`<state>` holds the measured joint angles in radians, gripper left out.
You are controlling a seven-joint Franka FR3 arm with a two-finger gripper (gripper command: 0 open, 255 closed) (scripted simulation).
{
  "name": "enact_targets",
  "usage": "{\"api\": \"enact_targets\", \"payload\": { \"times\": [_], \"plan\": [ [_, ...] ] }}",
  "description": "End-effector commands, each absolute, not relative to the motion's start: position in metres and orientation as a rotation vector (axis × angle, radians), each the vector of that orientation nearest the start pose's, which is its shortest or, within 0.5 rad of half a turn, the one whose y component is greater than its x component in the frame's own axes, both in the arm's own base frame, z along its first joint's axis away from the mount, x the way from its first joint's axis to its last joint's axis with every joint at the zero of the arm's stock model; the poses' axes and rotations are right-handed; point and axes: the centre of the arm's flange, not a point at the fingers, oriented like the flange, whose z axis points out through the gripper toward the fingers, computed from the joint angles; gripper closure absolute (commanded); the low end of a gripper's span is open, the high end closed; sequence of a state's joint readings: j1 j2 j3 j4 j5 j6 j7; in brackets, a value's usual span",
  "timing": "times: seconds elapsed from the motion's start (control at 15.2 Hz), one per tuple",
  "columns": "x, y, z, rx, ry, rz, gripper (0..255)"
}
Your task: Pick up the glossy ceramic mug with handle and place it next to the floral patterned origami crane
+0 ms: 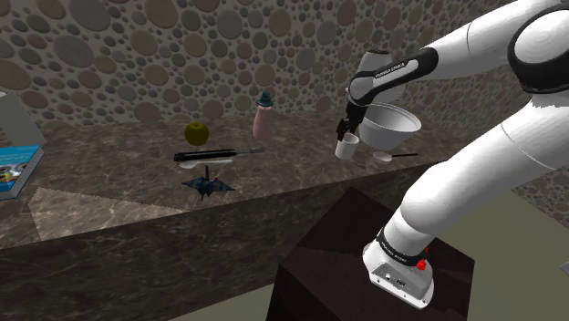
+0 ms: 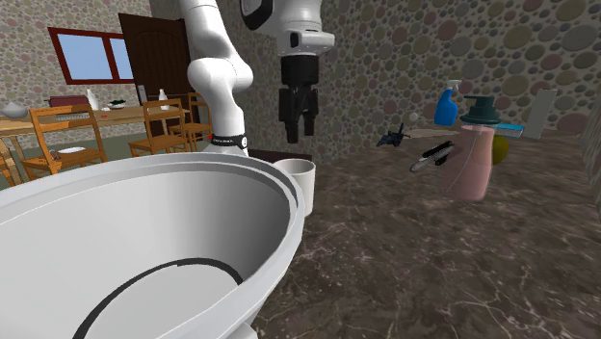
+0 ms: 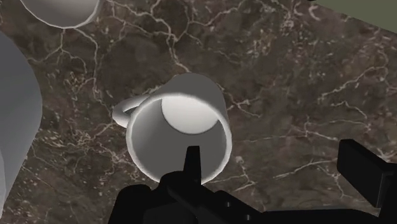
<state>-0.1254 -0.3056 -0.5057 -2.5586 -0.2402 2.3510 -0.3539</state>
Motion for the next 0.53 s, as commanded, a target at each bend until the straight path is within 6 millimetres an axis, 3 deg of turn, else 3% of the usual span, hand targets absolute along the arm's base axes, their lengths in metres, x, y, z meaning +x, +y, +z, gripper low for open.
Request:
{"api": "enact_targets", "payload": {
  "times": [0.0,0.07,0.46],
  "plan": [
    [0.352,-0.273,0.348,-3.195,0.154,-0.072,0],
    [0.353,-0.281,0.34,-3.193,0.153,-0.067,0],
    [0.354,-0.283,0.309,-3.193,0.153,-0.067,0]
  ]
}}
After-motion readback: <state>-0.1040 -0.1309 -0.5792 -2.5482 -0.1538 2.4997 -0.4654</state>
